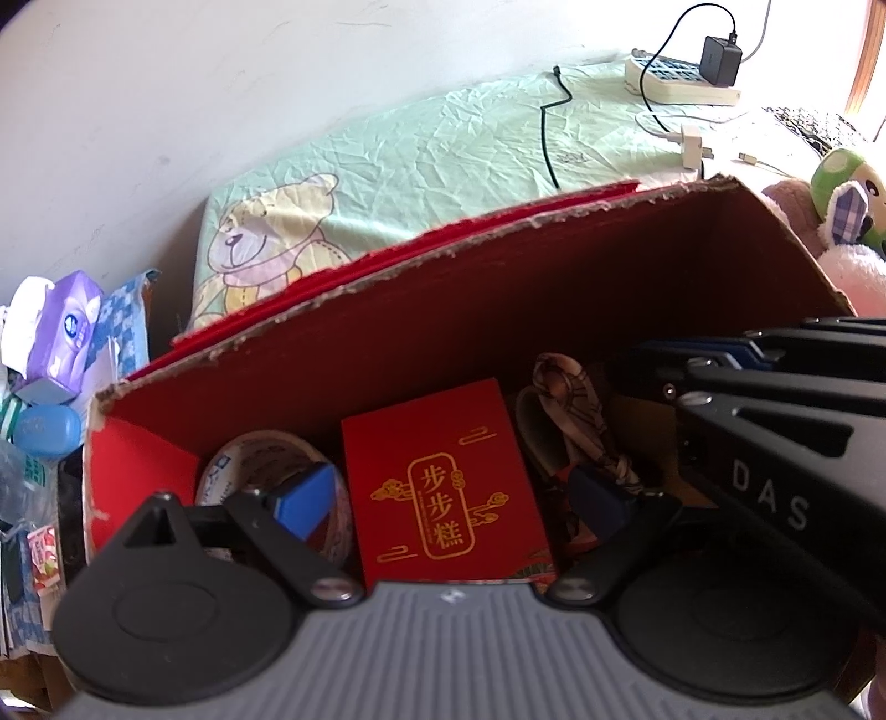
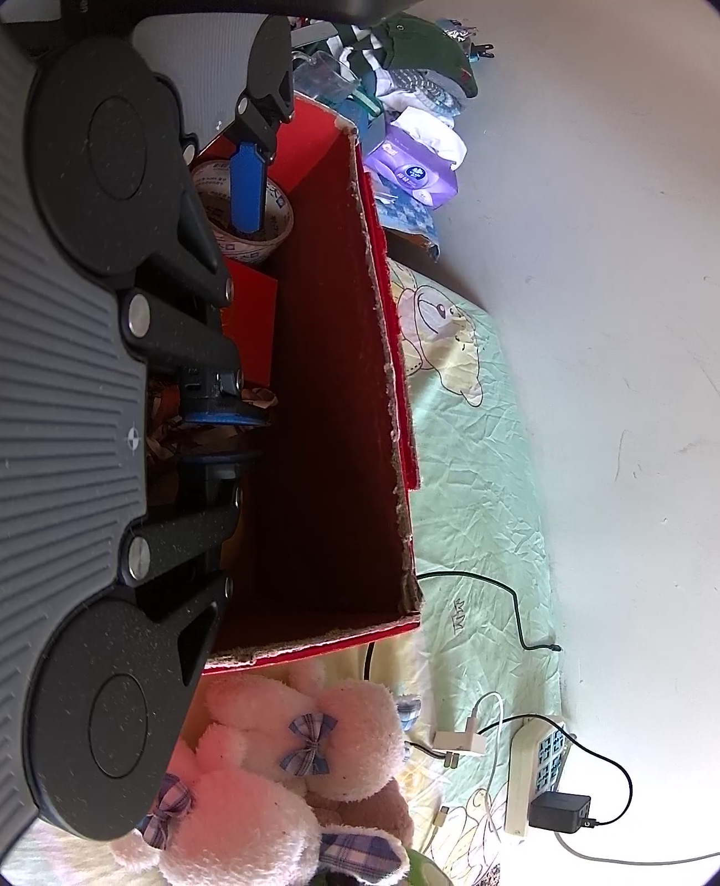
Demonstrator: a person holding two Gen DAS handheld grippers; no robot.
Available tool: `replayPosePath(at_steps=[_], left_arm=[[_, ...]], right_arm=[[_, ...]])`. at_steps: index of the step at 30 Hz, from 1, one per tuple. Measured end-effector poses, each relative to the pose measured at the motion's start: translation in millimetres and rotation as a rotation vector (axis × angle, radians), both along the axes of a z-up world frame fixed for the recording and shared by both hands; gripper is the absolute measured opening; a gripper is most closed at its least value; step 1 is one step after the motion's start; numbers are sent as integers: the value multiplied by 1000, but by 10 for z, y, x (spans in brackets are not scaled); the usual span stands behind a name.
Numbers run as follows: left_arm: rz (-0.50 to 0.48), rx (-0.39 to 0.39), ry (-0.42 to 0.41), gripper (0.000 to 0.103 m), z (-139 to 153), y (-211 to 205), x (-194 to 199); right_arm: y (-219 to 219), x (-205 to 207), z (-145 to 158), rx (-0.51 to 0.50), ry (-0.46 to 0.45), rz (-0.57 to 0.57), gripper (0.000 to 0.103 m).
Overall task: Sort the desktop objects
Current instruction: 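Set the gourd upright beside the sandal in the box, then open the right gripper and release the gourd in the box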
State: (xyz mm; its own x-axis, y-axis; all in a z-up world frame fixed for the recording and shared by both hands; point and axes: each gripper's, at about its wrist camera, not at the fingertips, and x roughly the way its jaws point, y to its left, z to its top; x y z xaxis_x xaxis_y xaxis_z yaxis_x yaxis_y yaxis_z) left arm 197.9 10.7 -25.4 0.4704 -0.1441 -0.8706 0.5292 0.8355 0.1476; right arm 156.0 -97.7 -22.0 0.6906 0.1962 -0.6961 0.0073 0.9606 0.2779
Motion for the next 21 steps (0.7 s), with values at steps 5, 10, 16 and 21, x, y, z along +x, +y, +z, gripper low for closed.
replayPosePath(at_steps=[5, 10, 16, 21], left_arm=[[11, 6, -6, 93, -3, 3, -1], [16, 11, -9, 94, -5, 0, 1], [60, 17, -16, 95, -1, 19, 26], [71, 13, -37, 95, 13, 35, 15]], right_arm=[[-8, 2, -6, 0, 2, 0, 9], [-19, -8, -6, 3, -4, -1, 9], [-10, -62, 20, -10, -51, -18, 12], [-13, -80, 30, -20, -62, -33, 12]])
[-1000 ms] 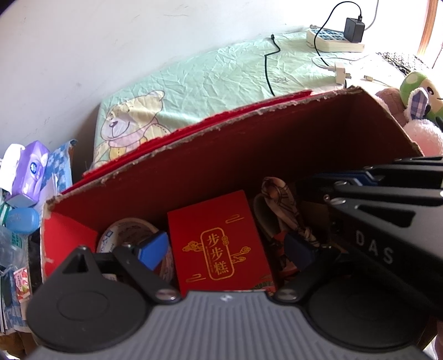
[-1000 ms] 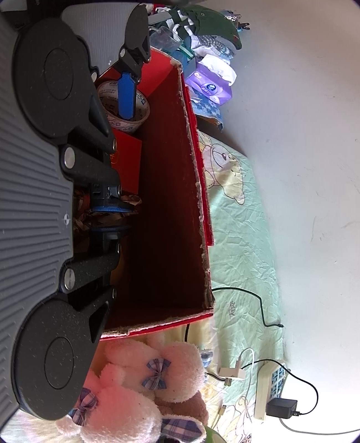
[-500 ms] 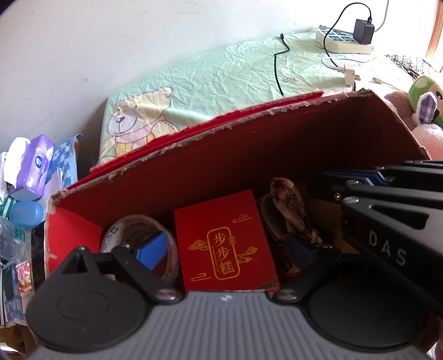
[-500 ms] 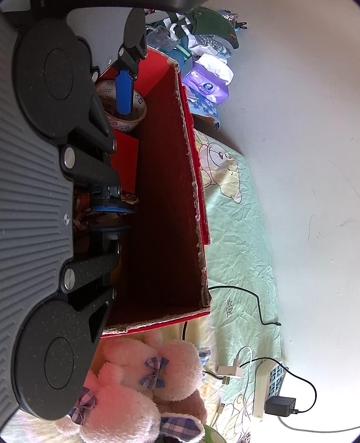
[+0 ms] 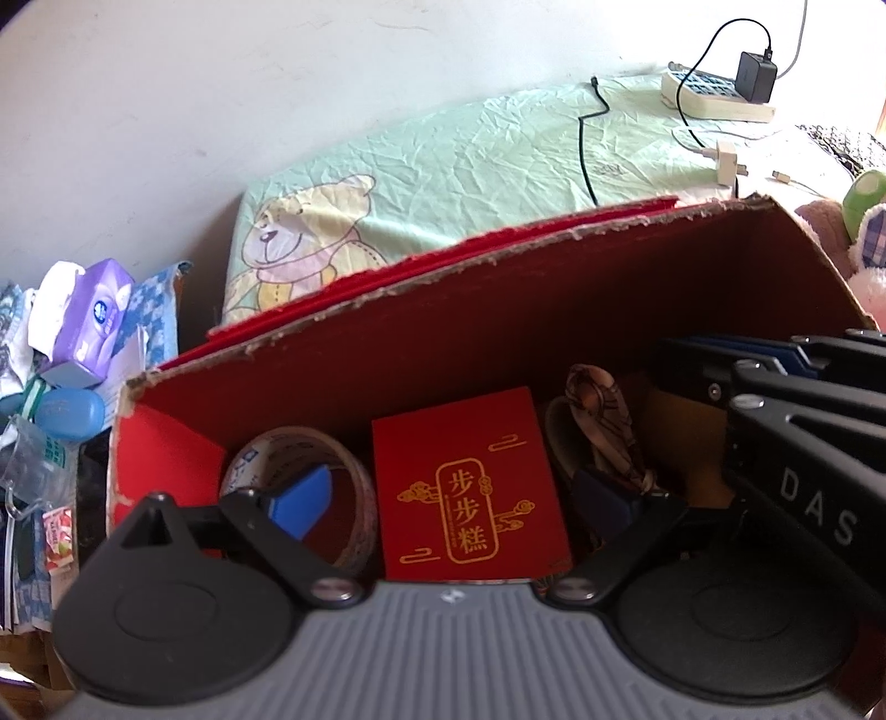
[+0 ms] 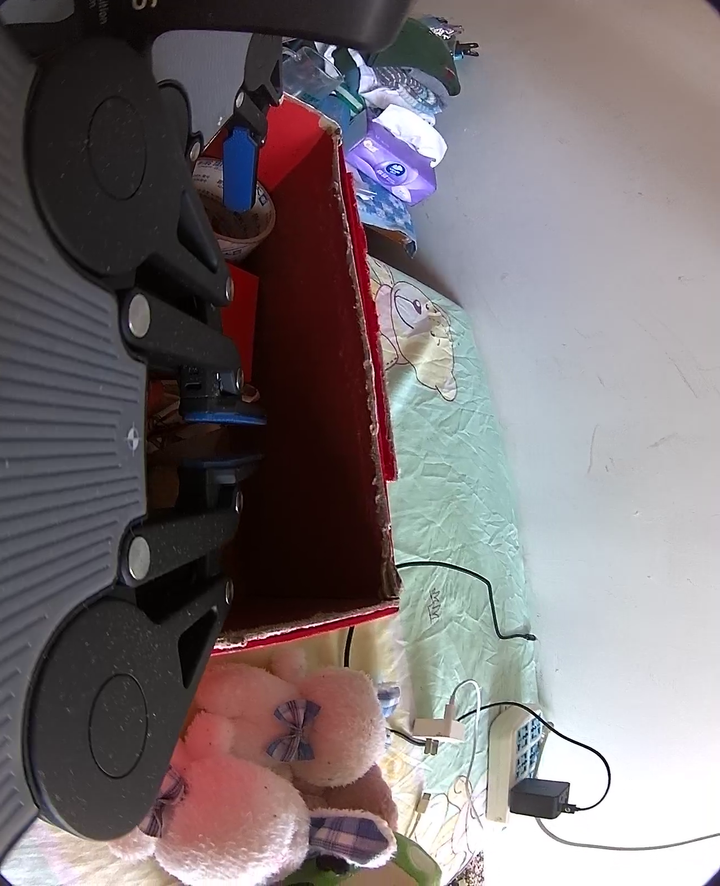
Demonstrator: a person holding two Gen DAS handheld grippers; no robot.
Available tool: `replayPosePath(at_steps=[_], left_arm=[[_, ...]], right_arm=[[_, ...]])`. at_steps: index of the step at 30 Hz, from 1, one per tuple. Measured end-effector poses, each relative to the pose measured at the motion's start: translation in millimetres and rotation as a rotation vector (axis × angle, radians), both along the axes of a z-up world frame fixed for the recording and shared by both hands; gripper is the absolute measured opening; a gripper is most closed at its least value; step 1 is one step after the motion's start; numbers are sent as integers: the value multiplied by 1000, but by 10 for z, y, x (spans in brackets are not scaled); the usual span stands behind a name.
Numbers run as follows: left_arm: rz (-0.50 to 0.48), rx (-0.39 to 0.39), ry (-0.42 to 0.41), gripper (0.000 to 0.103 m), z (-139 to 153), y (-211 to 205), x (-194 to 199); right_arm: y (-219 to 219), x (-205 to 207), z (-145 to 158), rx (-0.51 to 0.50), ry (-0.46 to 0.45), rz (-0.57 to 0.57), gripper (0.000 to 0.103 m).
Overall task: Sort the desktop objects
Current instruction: 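Open the right gripper and release the gourd in the box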
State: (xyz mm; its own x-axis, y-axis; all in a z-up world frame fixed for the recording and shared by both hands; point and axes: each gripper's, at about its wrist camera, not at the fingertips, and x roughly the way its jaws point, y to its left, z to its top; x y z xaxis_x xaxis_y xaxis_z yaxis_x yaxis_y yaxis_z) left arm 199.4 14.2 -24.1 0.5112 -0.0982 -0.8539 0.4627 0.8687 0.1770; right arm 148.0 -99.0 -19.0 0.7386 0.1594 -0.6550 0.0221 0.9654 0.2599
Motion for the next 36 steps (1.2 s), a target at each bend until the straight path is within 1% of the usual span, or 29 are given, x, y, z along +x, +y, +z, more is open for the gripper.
replayPosePath(at_steps=[5, 11, 16, 18, 29, 36], left_arm=[[34, 1, -14, 95, 8, 24, 5], [61, 1, -17, 95, 8, 34, 13], [54, 9, 34, 95, -36, 22, 59], [51, 10, 62, 98, -55, 18, 88], [36, 16, 141, 98, -130, -3, 124], [36, 16, 190, 98, -171, -4, 159]], right_arm=[[4, -46, 13, -15, -34, -20, 13], [18, -10, -3, -18, -2, -5, 14], [36, -6, -15, -42, 12, -16, 13], [33, -7, -19, -46, 15, -21, 12], [55, 19, -32, -92, 43, -35, 9], [61, 14, -33, -95, 48, -29, 9]])
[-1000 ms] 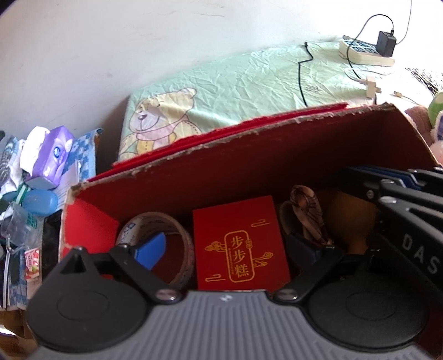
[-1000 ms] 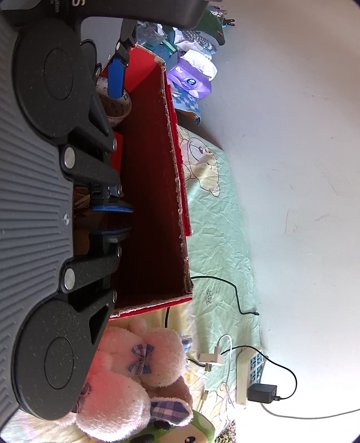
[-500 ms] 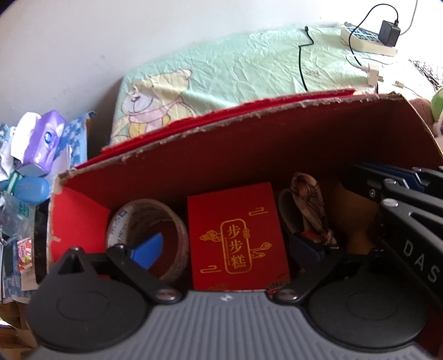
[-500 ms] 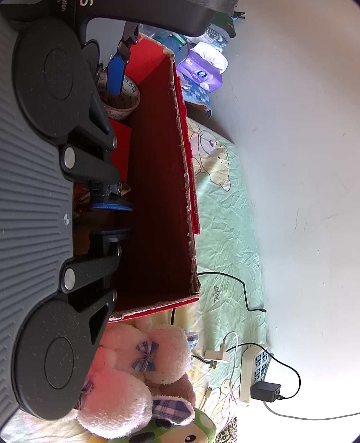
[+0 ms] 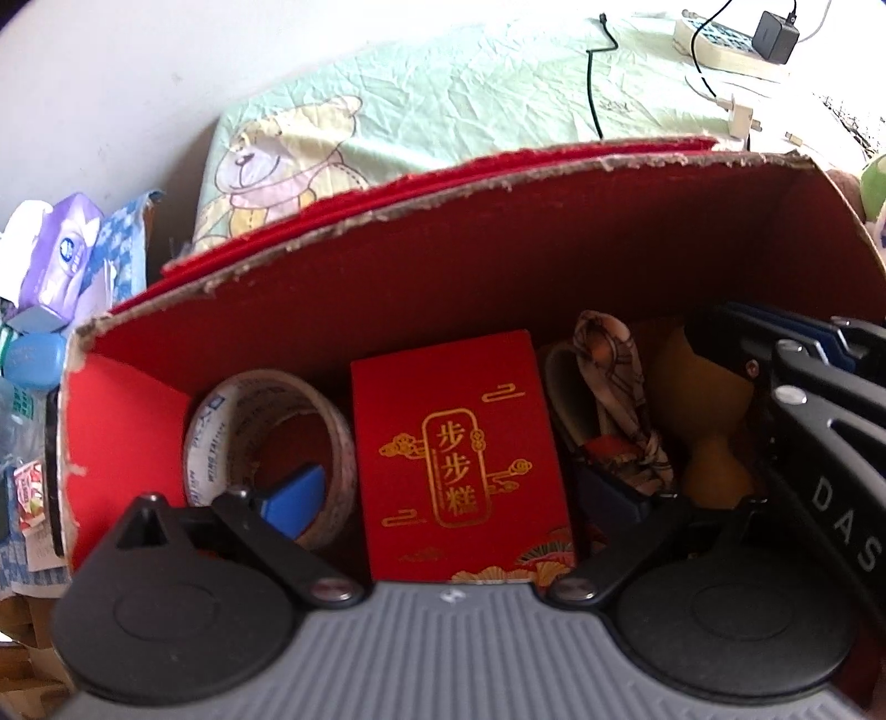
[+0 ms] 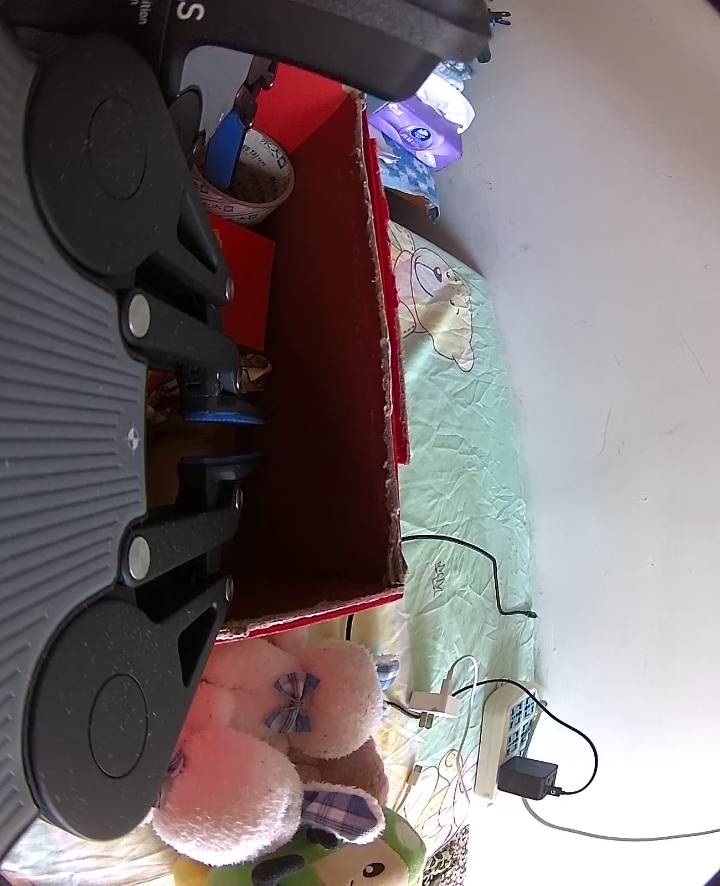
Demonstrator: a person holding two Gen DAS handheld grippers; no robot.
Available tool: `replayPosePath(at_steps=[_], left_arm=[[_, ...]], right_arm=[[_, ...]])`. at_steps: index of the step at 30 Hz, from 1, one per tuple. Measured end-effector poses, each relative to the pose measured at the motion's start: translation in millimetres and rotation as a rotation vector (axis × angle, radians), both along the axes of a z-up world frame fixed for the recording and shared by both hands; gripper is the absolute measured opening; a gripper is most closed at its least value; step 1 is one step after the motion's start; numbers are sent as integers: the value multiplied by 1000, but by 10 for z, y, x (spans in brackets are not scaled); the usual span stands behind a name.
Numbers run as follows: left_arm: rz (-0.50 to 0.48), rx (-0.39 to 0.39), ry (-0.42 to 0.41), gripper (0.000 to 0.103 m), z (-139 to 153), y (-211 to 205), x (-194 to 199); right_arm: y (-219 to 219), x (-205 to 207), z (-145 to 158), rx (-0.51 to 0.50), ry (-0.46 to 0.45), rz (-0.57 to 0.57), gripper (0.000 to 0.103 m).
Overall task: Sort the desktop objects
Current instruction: 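Open the right gripper and release the gourd in the box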
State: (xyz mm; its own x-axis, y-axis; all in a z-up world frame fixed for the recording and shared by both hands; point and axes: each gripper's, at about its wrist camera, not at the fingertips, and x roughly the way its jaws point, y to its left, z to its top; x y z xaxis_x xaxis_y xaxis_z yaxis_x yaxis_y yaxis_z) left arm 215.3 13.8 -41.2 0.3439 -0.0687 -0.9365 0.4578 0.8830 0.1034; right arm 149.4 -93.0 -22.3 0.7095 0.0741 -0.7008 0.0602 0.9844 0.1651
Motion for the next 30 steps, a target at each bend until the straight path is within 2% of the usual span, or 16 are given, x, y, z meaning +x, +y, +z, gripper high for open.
replayPosePath(at_steps=[8, 13, 19, 30], left_arm=[[7, 4, -11, 98, 24, 18, -17], [28, 11, -25, 98, 42, 33, -34], [69, 35, -99, 98, 123, 56, -105], [128, -4, -178, 98, 363, 270, -277]], right_arm=[[3, 3, 0, 8, 7, 6, 9], [-13, -47, 20, 22, -30, -6, 9], [7, -54, 34, 3, -41, -15, 9], [13, -73, 46, -11, -54, -30, 9]])
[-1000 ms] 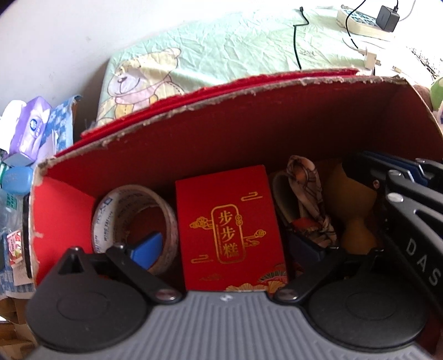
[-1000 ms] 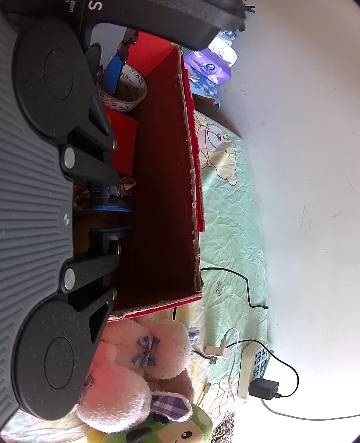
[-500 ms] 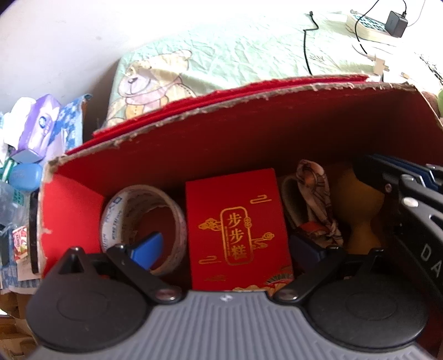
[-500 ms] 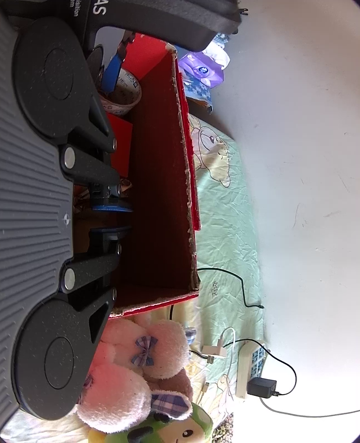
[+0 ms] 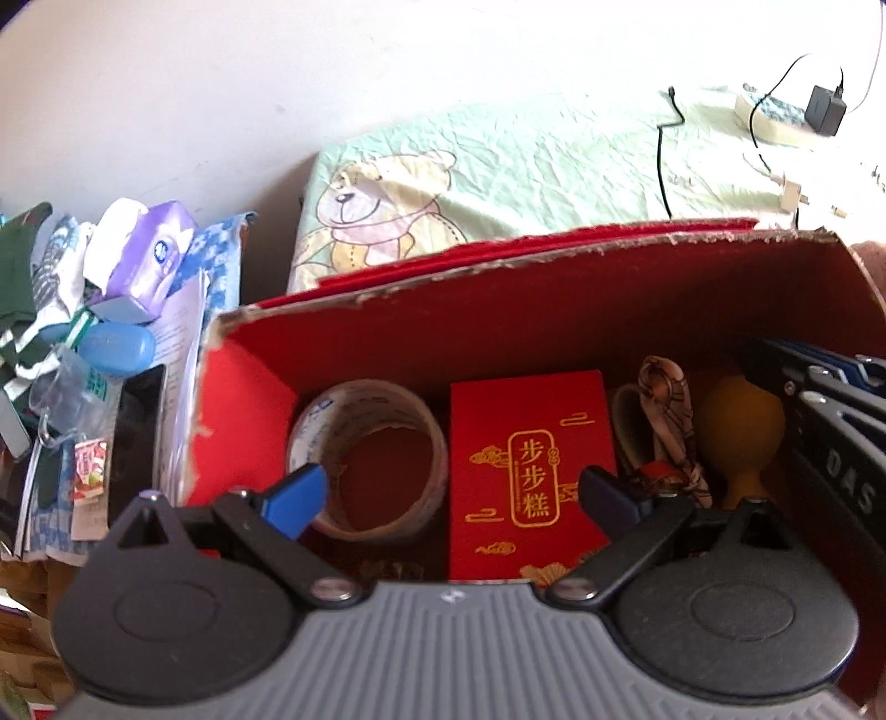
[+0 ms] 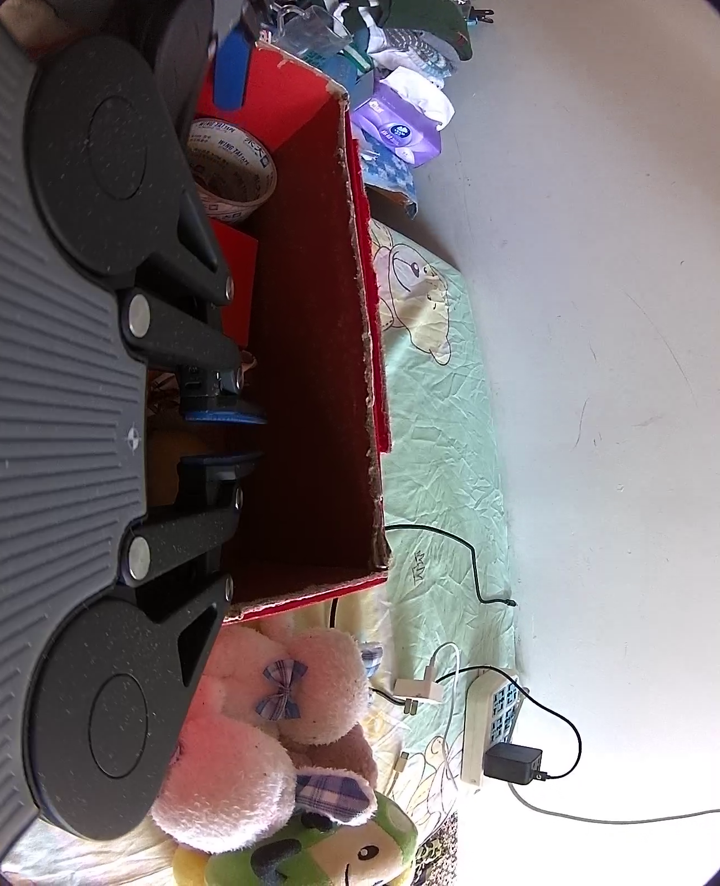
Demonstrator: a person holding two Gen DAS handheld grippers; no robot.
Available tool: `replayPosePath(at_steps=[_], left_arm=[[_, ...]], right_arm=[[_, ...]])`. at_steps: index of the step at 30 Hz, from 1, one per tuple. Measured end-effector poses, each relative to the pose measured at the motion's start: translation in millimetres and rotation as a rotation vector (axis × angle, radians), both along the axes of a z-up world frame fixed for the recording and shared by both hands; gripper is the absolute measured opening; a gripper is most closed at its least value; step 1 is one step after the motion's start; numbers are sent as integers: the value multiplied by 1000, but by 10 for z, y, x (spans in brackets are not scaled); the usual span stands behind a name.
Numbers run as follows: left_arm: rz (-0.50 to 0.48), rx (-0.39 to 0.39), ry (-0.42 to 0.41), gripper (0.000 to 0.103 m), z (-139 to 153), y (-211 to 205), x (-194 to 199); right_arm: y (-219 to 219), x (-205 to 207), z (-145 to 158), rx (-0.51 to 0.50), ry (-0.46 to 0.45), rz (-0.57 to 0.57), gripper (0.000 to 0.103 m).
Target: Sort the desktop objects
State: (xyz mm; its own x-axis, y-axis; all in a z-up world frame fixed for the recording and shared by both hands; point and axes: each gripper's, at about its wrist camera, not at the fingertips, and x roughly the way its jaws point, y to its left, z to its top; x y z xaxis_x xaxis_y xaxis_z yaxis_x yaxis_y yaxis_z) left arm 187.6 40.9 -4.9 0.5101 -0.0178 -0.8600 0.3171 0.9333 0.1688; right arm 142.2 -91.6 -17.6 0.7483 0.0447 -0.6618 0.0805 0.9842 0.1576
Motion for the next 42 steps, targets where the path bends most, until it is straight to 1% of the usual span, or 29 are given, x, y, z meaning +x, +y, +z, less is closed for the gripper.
replayPosePath(at_steps=[4, 5, 9, 14, 17, 19, 20, 21, 22, 23, 24, 27, 31, 34, 39, 42], left_arm=[[12, -32, -47, 98, 50, 166, -103], [14, -41, -56, 98, 64, 140, -41], [34, -88, -54, 99, 103, 226, -83], [38, -105, -77, 99, 183, 256, -231], [13, -167, -74, 99, 226, 289, -305], [1, -211, -72, 99, 245, 310, -350], [-2, -217, -76, 99, 244, 313, -369], [-7, -221, -80, 99, 242, 317, -392], [-8, -227, -83, 100, 238, 327, -407], [-2, -235, -83, 100, 232, 340, -417], [2, -239, -79, 101, 224, 352, -421], [14, -220, -67, 102, 179, 364, -407], [21, -186, -55, 102, 128, 361, -376], [12, -179, -46, 102, 108, 354, -377], [-12, -139, -35, 102, 64, 285, -407], [-26, -127, -31, 102, 41, 249, -435]], right_arm=[[9, -10, 1, -10, -2, -3, 9], [9, -9, 1, -11, -1, -3, 9], [6, 10, 3, -13, 6, -5, 9], [11, 12, 5, -18, 9, -7, 9], [22, 10, 6, -26, 9, -13, 9], [58, -19, 27, -62, -8, -31, 10], [82, -40, 39, -85, -19, -36, 13], [103, -61, 50, -105, -31, -39, 21], [120, -84, 62, -127, -44, -49, 26], [126, -97, 77, -139, -54, -58, 33], [120, -105, 91, -141, -60, -64, 37], [87, -140, 129, -127, -74, -73, 37], [64, -223, 141, -64, -63, -71, 37], [85, -298, 119, -60, -58, -77, 38], [73, -379, 78, -34, -17, -96, 43], [55, -435, 96, -15, -17, -100, 45]])
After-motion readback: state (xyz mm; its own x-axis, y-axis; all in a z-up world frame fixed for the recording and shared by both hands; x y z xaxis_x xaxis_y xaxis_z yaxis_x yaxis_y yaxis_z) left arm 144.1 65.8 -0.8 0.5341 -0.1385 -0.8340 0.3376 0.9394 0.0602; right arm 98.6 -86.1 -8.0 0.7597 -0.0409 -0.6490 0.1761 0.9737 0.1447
